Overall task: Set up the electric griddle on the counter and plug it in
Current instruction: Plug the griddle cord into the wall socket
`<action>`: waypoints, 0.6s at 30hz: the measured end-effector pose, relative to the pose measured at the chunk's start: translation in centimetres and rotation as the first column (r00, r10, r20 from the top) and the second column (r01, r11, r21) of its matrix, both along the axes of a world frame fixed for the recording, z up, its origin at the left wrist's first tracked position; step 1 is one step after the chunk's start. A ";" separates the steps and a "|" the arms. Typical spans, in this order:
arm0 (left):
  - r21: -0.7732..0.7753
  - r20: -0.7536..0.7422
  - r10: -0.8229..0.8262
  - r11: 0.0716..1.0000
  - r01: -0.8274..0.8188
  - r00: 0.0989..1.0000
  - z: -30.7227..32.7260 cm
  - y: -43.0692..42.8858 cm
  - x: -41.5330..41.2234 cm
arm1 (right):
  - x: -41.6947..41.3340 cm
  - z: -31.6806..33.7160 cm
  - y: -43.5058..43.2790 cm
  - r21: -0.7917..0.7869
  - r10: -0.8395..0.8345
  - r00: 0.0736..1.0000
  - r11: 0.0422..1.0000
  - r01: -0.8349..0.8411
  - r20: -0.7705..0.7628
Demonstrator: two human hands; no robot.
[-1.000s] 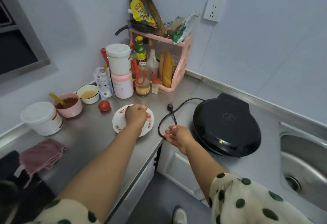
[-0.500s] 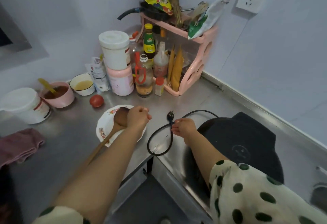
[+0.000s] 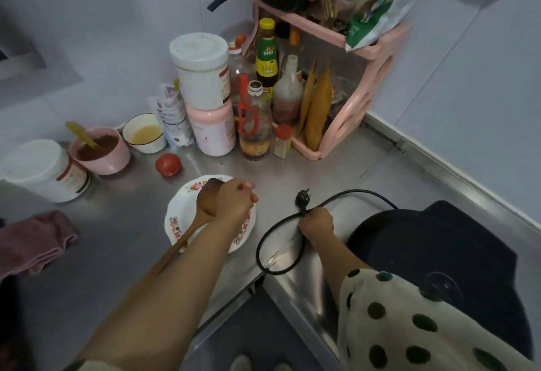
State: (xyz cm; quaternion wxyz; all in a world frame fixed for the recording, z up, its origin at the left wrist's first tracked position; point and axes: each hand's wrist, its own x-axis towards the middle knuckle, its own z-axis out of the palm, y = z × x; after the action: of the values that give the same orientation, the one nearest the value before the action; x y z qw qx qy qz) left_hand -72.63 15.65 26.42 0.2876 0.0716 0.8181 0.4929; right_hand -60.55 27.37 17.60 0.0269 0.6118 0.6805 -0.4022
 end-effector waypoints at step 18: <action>0.219 -0.089 -0.349 0.907 0.360 0.933 11.5 7.8 4.1 | 7.3 27.3 4.8 -0.112 -0.254 0.631 0.960 0.256 -0.733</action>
State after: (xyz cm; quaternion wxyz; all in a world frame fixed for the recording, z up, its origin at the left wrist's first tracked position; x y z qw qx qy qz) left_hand -68.53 23.46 37.95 0.3426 0.2638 0.7348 0.5226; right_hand -53.27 32.12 44.91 -0.3095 0.4853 0.5397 -0.6144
